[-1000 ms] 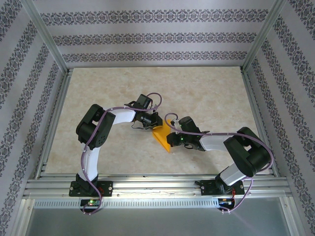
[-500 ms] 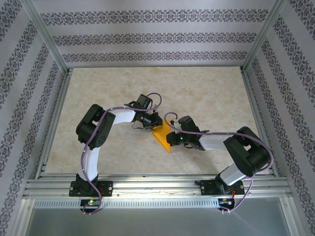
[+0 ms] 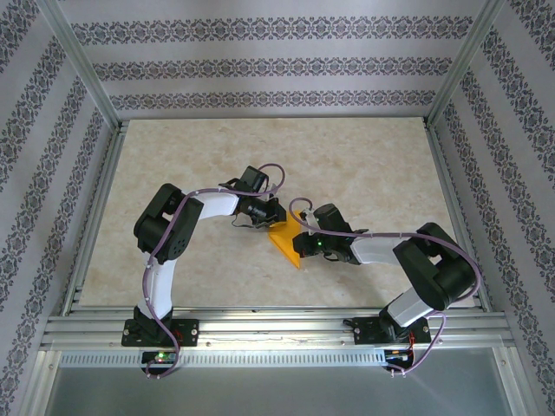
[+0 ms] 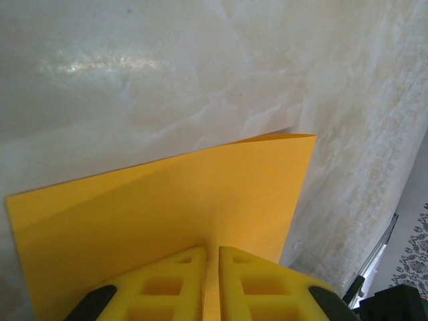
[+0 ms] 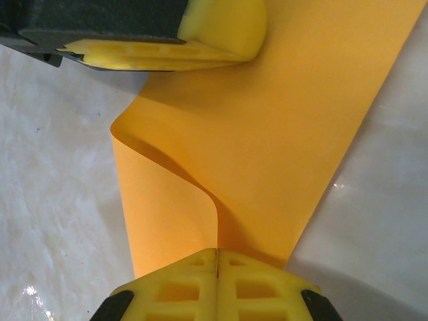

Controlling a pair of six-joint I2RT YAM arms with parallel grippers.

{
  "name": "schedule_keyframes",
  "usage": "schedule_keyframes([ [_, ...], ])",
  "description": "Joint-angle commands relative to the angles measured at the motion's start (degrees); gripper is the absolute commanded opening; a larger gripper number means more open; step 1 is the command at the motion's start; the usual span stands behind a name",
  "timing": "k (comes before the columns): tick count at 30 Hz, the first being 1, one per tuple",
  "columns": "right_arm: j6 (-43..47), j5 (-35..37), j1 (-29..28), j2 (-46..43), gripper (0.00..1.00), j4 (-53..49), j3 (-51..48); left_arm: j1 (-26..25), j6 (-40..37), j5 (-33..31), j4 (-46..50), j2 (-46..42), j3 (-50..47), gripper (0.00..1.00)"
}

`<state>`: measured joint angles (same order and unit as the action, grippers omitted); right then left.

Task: Fold a paper plane with a square sheet of paper (pick it up from the middle)
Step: Third fold the triangle at the center of the table.

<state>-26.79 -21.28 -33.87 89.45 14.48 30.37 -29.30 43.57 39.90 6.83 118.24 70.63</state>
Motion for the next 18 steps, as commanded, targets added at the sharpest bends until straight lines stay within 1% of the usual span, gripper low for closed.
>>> schedule_keyframes([
  [1, 0.64, -0.29, 0.32, 0.99, 0.00, -0.68, 1.01, -0.63, 0.33, -0.96, 0.73, -0.73, -1.36, 0.13],
  [12, 0.97, 0.32, 0.36, 0.88, 0.00, -1.72, 0.50, -0.66, -0.28, -0.96, 1.45, -1.20, -0.70, 0.13],
  [18, 1.06, 0.48, 0.34, 0.98, 0.00, -1.41, 0.05, -0.58, -1.51, -2.56, 2.96, -3.76, 0.75, 0.17],
])
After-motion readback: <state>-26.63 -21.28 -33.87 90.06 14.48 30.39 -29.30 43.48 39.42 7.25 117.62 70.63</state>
